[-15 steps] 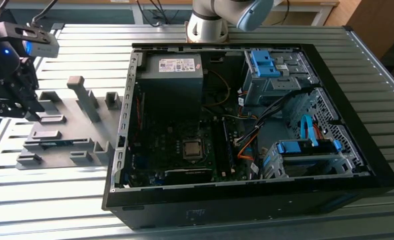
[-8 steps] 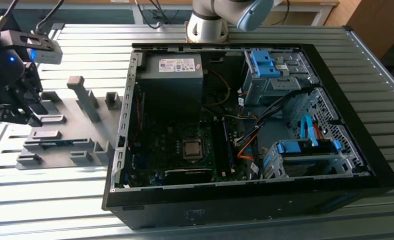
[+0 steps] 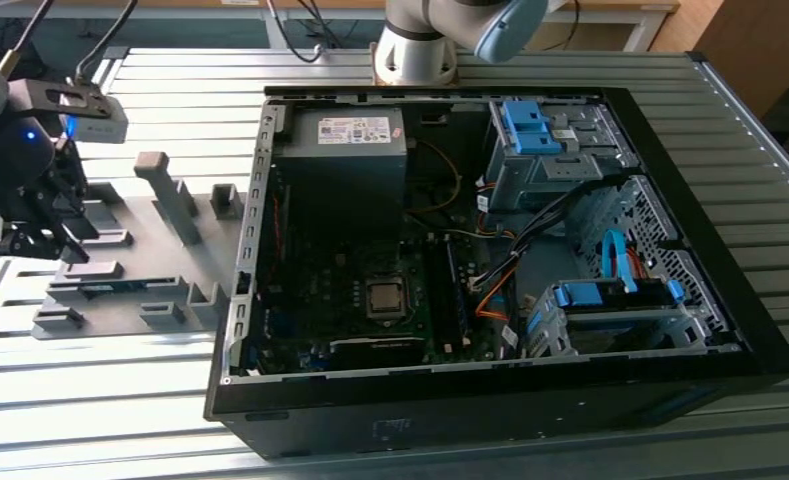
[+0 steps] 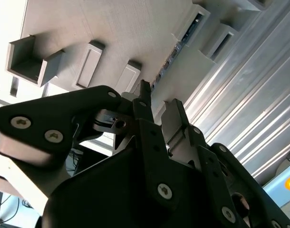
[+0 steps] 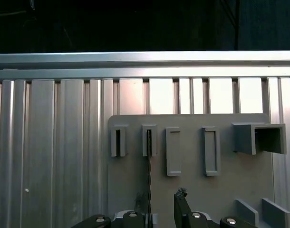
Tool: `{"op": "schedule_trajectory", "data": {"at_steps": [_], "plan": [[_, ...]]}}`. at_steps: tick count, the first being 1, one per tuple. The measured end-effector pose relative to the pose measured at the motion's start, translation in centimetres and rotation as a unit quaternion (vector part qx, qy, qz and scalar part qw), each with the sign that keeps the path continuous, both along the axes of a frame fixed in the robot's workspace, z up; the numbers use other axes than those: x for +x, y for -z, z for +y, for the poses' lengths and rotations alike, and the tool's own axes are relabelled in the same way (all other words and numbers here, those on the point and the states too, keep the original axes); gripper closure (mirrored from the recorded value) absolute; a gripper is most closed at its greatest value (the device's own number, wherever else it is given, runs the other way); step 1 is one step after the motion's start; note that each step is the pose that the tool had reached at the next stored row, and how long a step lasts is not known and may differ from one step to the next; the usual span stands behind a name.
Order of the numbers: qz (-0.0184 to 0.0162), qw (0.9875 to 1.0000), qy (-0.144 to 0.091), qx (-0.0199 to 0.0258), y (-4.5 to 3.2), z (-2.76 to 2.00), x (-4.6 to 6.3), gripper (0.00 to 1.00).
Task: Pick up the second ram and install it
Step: 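Pick up the second ram and move it above second insertion slot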
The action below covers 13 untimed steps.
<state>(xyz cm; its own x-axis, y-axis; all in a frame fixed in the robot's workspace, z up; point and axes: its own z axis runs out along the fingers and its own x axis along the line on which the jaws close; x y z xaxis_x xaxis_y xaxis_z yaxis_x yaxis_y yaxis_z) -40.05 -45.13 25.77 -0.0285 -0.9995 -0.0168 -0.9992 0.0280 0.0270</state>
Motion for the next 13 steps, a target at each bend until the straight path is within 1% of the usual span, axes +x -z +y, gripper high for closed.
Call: {"op": "schedule_trajectory", "data": {"at_steps": [9,13], "plan": [[-0.0001,1.0000,0.000,0.0000,1.60,-0.24,-0.1,0.63],[-0.0001,1.0000,0.000,0.0000,2.13,-0.30,-0.1,0.63]]}}
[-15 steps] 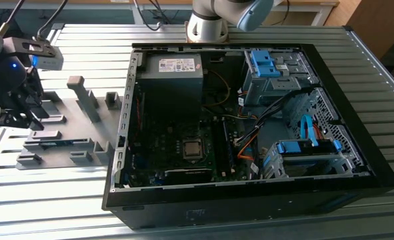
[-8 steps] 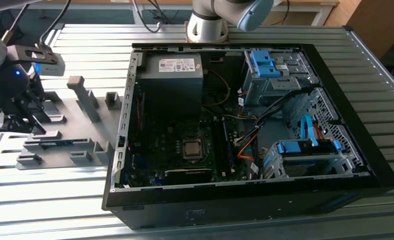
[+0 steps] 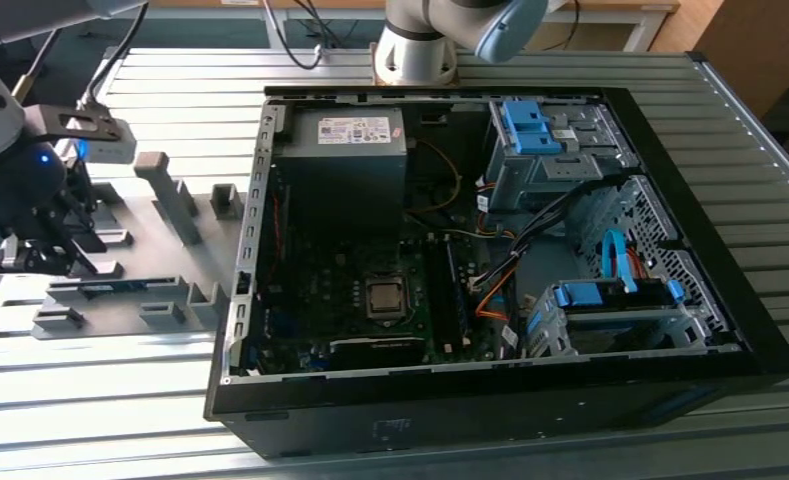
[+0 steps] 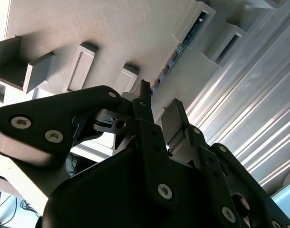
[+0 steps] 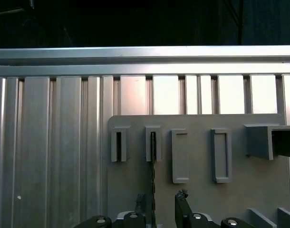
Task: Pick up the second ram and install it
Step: 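Pick up the second ram and move it above second insertion slot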
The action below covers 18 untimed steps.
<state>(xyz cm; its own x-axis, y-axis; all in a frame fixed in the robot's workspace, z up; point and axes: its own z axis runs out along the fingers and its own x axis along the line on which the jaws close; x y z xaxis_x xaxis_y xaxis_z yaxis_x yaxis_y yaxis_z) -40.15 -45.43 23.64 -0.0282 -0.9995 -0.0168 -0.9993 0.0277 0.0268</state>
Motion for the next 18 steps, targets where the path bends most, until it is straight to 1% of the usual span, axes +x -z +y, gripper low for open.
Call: {"op": "schedule_trajectory", "data": {"at_steps": [7,11,18], "plan": [[0.0000,1.0000,0.000,0.0000,0.83,-0.10,0.0,0.63],[0.0000,1.0000,0.000,0.0000,1.17,-0.12,0.0,0.63],[0.0000,1.0000,0.000,0.0000,1.35,-0.12,0.0,0.63]]}}
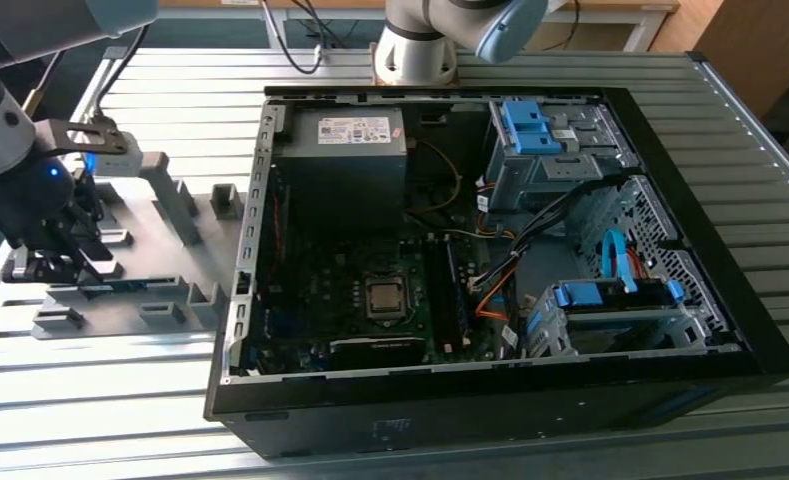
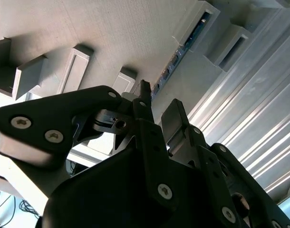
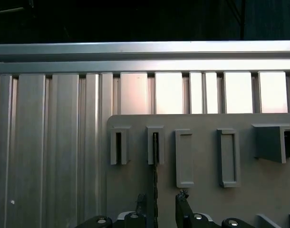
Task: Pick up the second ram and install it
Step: 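Pick up the second ram and move it above second insertion slot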
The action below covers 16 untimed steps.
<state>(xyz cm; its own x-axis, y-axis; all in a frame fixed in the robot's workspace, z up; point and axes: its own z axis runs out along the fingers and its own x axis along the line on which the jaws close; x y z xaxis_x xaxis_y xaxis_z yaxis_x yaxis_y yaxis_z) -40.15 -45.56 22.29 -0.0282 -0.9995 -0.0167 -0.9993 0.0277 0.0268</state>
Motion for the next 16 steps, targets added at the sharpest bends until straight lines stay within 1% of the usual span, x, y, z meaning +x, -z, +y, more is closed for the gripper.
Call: {"op": "schedule_trajectory", "data": {"at_steps": [7,12,16], "plan": [[-0.0002,1.0000,0.000,0.0001,0.09,0.00,0.0,0.63],[-0.0005,1.0000,0.000,0.0001,0.60,-0.06,0.0,0.63],[-0.0008,1.0000,-0.002,0.0000,1.19,-0.24,0.0,0.63]]}}
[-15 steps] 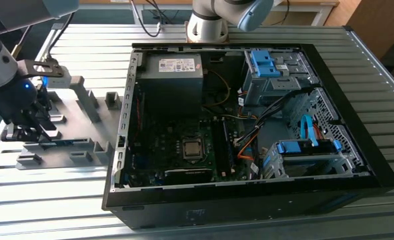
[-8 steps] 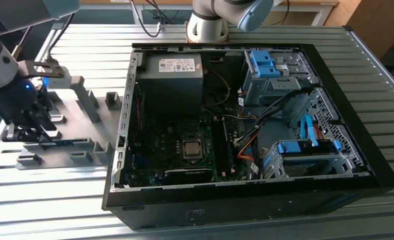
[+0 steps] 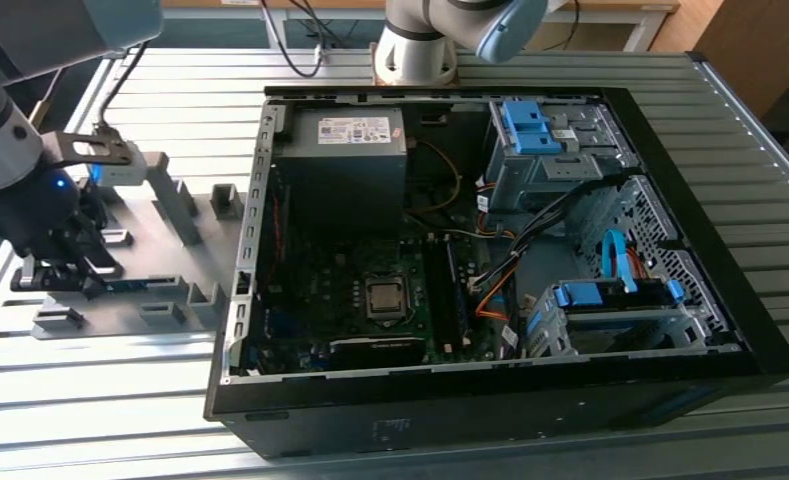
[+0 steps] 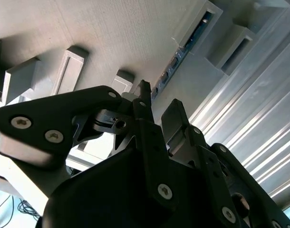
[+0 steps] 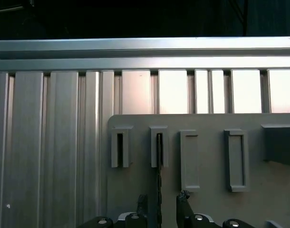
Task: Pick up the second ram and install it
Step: 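Pick up the second ram and move it above second insertion slot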
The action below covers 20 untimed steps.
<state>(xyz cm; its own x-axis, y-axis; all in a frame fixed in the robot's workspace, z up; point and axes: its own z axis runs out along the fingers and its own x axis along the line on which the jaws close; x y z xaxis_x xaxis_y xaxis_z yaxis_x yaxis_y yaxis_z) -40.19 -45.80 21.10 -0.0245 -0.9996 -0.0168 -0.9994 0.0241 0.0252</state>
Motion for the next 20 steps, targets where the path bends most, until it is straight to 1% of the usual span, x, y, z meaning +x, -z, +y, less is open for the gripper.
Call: {"op": "schedule_trajectory", "data": {"at_steps": [4,6,12,16,17,20], "plan": [[0.0000,1.0000,-0.010,0.0000,0.51,-0.11,-0.01,0.63],[-0.0008,0.9999,-0.014,-0.0002,0.67,-0.14,-0.02,0.63],[-0.0034,0.9999,-0.016,-0.0035,0.83,-0.14,-0.02,0.63],[-0.0052,0.9998,-0.016,-0.0035,0.96,-0.14,-0.03,0.64],[-0.0056,0.9998,-0.016,-0.0035,1.00,-0.14,-0.04,0.71],[-0.0067,0.9998,-0.017,-0.0036,1.15,-0.14,-0.07,0.71]]}}
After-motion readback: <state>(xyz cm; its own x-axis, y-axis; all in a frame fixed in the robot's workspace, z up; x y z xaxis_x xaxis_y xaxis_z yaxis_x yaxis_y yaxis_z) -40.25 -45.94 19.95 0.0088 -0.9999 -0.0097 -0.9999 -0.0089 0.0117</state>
